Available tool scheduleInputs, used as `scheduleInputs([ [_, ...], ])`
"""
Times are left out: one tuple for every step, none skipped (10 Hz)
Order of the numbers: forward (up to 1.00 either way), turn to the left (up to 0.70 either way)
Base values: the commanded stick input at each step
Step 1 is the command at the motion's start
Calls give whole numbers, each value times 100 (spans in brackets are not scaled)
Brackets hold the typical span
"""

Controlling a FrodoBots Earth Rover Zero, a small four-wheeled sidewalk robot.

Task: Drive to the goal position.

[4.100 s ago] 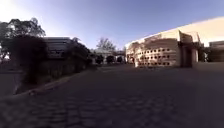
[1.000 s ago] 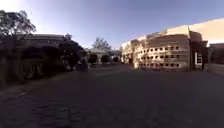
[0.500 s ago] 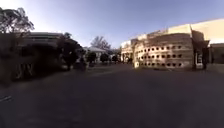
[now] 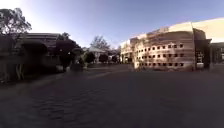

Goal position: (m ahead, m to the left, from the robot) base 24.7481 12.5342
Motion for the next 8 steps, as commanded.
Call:
scheduleInputs([
  [85,0],
  [85,0],
  [85,0],
  [85,0],
  [85,0],
  [85,0],
  [85,0],
  [85,0],
])
